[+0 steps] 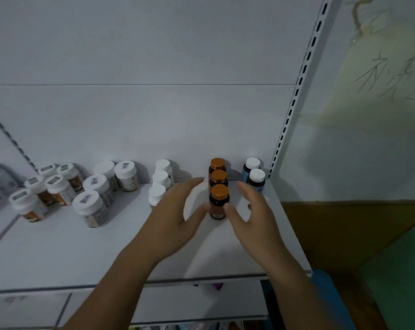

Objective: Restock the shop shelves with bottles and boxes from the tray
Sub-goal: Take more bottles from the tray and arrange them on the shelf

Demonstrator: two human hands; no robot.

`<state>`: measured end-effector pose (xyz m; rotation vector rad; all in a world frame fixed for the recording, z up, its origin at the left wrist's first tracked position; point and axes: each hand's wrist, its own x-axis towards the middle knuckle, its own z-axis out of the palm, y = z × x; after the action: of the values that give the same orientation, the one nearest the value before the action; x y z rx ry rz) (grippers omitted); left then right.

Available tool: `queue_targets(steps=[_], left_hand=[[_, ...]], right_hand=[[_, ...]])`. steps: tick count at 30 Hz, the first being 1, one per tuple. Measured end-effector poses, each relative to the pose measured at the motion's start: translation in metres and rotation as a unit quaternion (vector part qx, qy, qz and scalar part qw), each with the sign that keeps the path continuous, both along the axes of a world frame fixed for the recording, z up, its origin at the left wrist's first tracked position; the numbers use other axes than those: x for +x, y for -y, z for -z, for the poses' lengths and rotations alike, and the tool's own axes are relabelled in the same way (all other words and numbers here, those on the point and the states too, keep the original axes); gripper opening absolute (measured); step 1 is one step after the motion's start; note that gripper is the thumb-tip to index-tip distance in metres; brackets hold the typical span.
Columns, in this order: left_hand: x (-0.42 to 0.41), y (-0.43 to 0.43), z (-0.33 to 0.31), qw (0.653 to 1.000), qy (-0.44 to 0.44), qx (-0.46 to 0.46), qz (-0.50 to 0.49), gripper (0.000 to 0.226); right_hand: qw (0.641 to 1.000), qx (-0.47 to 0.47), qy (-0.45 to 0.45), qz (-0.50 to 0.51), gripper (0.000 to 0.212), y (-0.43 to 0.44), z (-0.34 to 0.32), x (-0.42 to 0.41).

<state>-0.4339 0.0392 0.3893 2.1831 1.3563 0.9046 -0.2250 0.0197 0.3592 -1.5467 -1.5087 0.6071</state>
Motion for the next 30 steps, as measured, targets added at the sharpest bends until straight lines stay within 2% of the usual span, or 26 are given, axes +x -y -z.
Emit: queue_targets(steps=[5, 11, 20, 25, 30], left_hand=[[-0.026, 0.023, -0.036, 0.982, -0.151, 0.089, -0.072, 0.075], [-0.077, 0.075, -0.041, 0.944, -0.262, 0.069, -0.189, 0.09], [-0.186, 0.173, -0.044, 0.885, -0.319, 0.006, -0.34, 0.092], [-0.26, 0.235, -0.037, 0.862, -0.307, -0.009, -0.403, 0.093], [-0.355, 0.306, -0.029, 0.834, -0.291, -0.024, -0.467, 0.092]], right_hand=[[0.986, 0.065, 0.123, -0.088, 0.065, 0.016, -0.045, -0.001], [0.943, 0.117, 0.23, -0.209, 0.078, 0.025, -0.066, -0.045], [0.861, 0.128, 0.314, -0.38, 0.082, 0.045, -0.07, -0.184], [0.828, 0.143, 0.331, -0.43, 0.089, 0.072, -0.072, -0.273], [0.8, 0.15, 0.329, -0.479, 0.08, 0.112, -0.071, -0.399]])
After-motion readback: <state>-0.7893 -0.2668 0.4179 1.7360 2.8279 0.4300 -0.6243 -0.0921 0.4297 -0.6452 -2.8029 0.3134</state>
